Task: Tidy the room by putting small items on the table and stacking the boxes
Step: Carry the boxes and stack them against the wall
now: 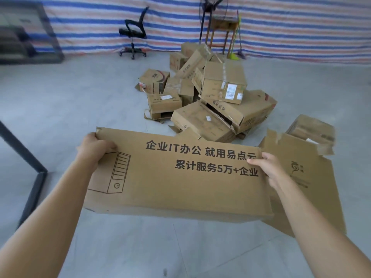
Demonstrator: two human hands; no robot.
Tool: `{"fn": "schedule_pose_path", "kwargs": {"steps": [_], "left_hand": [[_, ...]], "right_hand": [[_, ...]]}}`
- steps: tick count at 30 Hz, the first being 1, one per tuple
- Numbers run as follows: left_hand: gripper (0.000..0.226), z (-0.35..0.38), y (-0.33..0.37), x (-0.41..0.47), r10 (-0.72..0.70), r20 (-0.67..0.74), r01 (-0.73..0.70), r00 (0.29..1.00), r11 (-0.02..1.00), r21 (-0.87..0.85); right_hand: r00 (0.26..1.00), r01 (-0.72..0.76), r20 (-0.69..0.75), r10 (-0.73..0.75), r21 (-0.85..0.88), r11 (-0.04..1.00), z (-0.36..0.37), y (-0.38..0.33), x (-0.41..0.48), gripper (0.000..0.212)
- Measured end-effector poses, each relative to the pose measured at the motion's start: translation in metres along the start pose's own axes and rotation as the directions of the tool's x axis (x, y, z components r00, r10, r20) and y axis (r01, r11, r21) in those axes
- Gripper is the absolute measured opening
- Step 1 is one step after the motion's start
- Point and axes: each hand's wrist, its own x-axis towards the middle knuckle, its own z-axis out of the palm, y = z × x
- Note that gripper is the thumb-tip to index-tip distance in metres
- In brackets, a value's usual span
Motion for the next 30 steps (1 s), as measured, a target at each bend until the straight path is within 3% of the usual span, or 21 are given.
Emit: {"fn": "schedule_pose_path", "kwargs": {"steps": [4,8,11,14,18,21,24,30], "left_hand": [[0.032,-0.024,0.087,-0.029,0.069,-0.023,-0.067,0.997,0.996,0.059],[0.054,-0.034,0.148,-0.056,0.169,0.022,-0.171,0.985,0.977,0.13],[0.05,-0.036,0.177,-0.068,0.274,0.042,-0.277,0.961,0.943,0.184],[0.067,-0.037,0.193,-0.08,0.324,0.045,-0.326,0.945,0.923,0.203],[0.076,-0.034,0.191,-0.09,0.332,-0.018,-0.325,0.943,0.932,0.161],[0.071,-0.027,0.19,-0.094,0.285,-0.121,-0.28,0.951,0.958,0.057],[0.062,-0.027,0.188,-0.086,0.249,-0.234,-0.235,0.94,0.968,0.086],[0.051,-0.035,0.196,-0.036,0.191,-0.258,-0.18,0.947,0.982,0.066]], "right_hand": [[1.0,0.027,-0.012,-0.026,0.047,0.999,-0.037,-0.083,-0.03,0.012],[0.99,0.132,-0.056,-0.128,0.077,0.988,-0.065,-0.143,-0.046,0.017],[0.969,0.238,-0.081,-0.231,0.078,0.968,-0.085,-0.171,-0.053,0.016],[0.946,0.315,-0.107,-0.307,0.073,0.946,-0.102,-0.185,-0.057,0.023],[0.922,0.381,-0.089,-0.376,0.057,0.923,-0.108,-0.198,-0.059,0.031],[0.91,0.41,-0.099,-0.403,0.053,0.911,-0.105,-0.201,-0.057,0.032],[0.907,0.416,-0.11,-0.407,0.07,0.907,-0.096,-0.209,-0.052,0.032],[0.892,0.45,-0.071,-0.446,0.089,0.888,-0.063,-0.236,-0.033,0.031]]}}
